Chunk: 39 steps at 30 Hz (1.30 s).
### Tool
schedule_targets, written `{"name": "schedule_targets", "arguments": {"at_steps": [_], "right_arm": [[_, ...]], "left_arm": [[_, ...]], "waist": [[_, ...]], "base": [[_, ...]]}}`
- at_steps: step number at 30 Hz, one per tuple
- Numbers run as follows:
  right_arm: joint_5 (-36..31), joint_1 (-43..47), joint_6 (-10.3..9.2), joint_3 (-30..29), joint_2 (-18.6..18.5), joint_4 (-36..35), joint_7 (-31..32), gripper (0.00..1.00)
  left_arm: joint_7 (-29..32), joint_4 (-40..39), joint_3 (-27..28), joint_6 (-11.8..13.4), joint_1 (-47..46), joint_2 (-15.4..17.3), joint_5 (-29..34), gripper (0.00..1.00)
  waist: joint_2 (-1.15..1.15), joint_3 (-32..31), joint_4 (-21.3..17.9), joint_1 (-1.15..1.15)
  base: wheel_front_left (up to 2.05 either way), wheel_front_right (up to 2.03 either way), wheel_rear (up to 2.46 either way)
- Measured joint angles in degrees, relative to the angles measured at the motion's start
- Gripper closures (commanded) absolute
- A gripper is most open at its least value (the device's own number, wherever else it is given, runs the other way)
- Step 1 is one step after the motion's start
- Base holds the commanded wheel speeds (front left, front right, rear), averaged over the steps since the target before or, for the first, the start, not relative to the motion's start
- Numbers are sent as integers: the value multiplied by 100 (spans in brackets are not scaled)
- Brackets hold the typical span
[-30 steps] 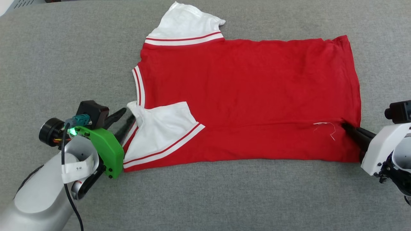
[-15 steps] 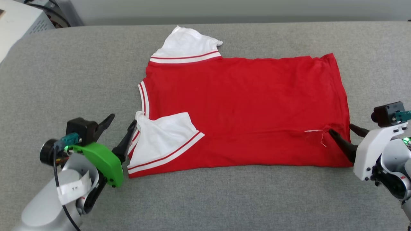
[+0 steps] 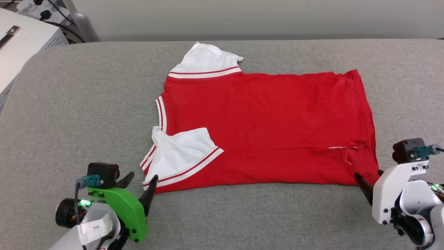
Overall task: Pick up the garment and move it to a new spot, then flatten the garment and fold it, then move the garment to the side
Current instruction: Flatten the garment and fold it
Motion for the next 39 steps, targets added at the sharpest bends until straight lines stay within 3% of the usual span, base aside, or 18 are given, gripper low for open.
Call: {"name": "schedule_targets", "arguments": {"at_steps": [6, 12, 22, 23, 24, 25, 28, 32, 39], "right_arm": [[-259, 258, 0, -245, 397, -780, 388, 0], [-341, 288, 0, -289, 538, -1078, 439, 0], [-377, 294, 0, -279, 595, -1147, 378, 0], [-377, 294, 0, -272, 612, -1146, 372, 0], [-377, 293, 0, -268, 622, -1144, 365, 0], [-377, 293, 0, -268, 624, -1137, 335, 0], [-441, 293, 0, -282, 580, -1103, 319, 0], [-525, 289, 0, -347, 489, -1037, 274, 0], [-806, 233, 0, -654, 445, -792, 316, 0]], "left_arm": [[445, -204, -102, 385, 83, 15, -26, 0], [570, 70, -65, 610, 74, 9, -38, 0], [564, 432, -62, 501, -157, -22, -36, 0], [588, 470, -91, 458, -196, -22, -36, 12], [622, 497, -109, 415, -221, -30, -38, 62], [665, 532, -126, 352, -269, -34, -47, 100], [734, 613, -166, 168, -409, -105, -98, 100], [653, 704, -175, 103, -431, -221, -116, 100], [536, 290, -220, 142, -298, -253, -118, 100]], "waist": [[0, 135, -58, 0], [0, 315, -141, 0], [0, 664, -248, 0], [0, 695, -254, 0], [0, 717, -257, 0], [0, 741, -259, 0], [0, 767, -241, 0], [0, 693, -175, 0], [0, 533, 32, 0]], "base": [[0, 0, 0], [0, 0, 0], [0, 0, 0], [0, 0, 0], [0, 0, 0], [0, 0, 0], [0, 0, 0], [0, 0, 0], [0, 0, 0]]}}
